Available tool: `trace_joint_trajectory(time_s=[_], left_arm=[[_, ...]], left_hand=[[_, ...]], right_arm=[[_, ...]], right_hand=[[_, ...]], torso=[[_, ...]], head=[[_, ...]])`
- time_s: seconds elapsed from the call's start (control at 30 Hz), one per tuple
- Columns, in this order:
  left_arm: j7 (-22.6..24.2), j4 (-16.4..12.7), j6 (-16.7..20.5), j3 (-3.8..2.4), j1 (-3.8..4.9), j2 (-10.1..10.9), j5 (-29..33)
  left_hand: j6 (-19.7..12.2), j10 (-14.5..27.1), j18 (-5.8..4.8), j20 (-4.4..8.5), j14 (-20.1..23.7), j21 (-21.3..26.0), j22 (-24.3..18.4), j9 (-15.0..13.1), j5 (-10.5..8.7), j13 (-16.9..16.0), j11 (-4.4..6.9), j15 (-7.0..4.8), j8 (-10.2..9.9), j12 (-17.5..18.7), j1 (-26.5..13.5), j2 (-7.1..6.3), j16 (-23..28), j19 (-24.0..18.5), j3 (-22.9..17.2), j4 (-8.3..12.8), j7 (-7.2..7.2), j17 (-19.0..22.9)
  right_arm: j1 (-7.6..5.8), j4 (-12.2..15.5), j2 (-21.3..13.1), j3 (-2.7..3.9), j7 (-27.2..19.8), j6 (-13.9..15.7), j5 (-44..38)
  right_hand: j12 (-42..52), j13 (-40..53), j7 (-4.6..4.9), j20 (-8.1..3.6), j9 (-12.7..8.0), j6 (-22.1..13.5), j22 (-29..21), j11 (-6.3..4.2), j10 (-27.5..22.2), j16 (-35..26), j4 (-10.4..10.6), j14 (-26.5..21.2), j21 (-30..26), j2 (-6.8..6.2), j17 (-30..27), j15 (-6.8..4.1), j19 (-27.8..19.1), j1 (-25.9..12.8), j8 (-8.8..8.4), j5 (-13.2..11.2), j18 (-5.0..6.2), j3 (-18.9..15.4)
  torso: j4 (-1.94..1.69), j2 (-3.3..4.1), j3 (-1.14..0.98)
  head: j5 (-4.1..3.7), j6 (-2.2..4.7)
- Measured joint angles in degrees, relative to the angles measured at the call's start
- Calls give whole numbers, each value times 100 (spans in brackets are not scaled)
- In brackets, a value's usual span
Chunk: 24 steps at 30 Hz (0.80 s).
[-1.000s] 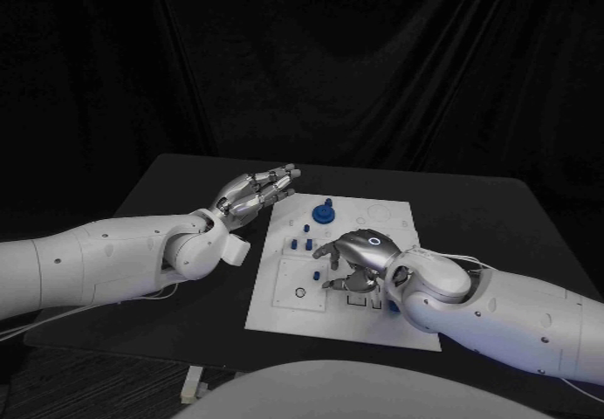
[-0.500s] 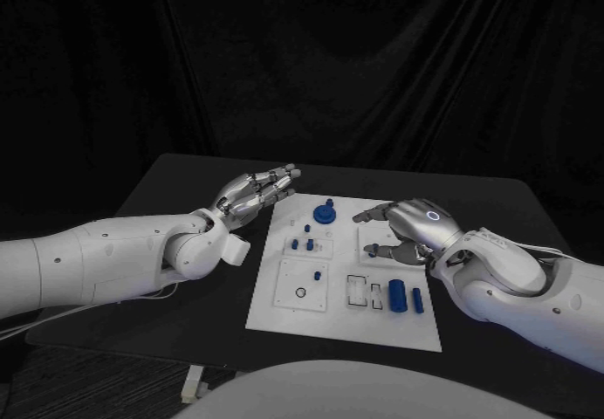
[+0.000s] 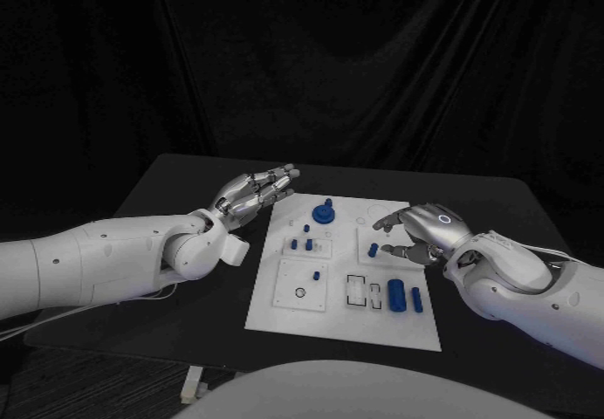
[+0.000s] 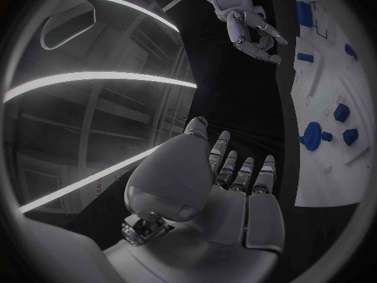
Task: Assemble the parts on the task board
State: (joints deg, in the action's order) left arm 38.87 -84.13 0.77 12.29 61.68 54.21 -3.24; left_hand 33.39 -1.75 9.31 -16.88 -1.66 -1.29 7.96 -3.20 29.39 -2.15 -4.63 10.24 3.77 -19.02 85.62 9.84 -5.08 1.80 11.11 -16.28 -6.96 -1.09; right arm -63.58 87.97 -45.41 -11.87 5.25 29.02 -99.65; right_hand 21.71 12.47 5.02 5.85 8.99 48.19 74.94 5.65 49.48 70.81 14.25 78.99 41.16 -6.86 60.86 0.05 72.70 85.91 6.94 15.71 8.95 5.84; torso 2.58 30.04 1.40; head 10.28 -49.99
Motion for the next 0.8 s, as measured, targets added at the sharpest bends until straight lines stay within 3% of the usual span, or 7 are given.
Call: trace_joint_trajectory(time_s=[0.23,0.4,0.57,0.7,0.8], left_arm=[[0,3,-1,0,-1,-4,0],[0,3,-1,1,-3,-4,0],[0,11,-2,1,-4,-7,0],[0,13,-3,1,-6,-15,0],[0,13,-4,1,-7,-19,0]], left_hand=[[21,0,0,0,0,0,0,0,21,0,0,0,0,0,0,0,-23,0,0,0,-21,0],[21,2,0,0,0,0,-1,1,21,0,-1,0,0,0,0,0,-23,0,0,0,-21,0],[21,21,0,0,0,0,-1,1,21,0,-20,0,0,0,0,0,-23,0,0,0,-21,0],[21,21,0,0,0,0,-1,1,21,0,-20,0,0,0,0,0,-23,0,0,0,-21,0],[21,21,0,0,0,0,-1,1,21,0,-20,0,0,0,0,0,-23,0,0,0,-21,0]], right_arm=[[83,-267,173,0,5,-147,12],[128,-433,305,0,-1,-236,17],[149,-580,436,0,-13,-290,19],[160,-697,547,1,-29,-321,23],[173,-786,637,2,-54,-350,44]], right_hand=[[107,39,65,0,15,65,0,0,0,0,62,-14,-66,-13,-37,14,0,-112,0,-500,0,-95],[137,49,89,0,15,45,-1,-1,-47,-27,68,-53,-91,9,-91,11,0,-135,0,-667,0,-133],[160,57,187,21,15,62,-1,-1,-46,-68,66,-75,-128,10,-136,33,-21,-133,0,-622,0,-135],[181,56,279,42,14,154,-1,-1,-46,-113,-28,-126,-216,115,-201,23,-42,-24,0,-320,0,-84],[181,47,323,63,16,199,-1,-1,-46,-160,-84,-155,-283,119,-244,53,-63,94,0,-33,0,-28]], torso=[[9,9,0],[5,7,-1],[-5,4,-1],[-7,2,-1],[-6,2,-1]], head=[[19,0],[27,0],[5,0],[4,0],[5,0]])
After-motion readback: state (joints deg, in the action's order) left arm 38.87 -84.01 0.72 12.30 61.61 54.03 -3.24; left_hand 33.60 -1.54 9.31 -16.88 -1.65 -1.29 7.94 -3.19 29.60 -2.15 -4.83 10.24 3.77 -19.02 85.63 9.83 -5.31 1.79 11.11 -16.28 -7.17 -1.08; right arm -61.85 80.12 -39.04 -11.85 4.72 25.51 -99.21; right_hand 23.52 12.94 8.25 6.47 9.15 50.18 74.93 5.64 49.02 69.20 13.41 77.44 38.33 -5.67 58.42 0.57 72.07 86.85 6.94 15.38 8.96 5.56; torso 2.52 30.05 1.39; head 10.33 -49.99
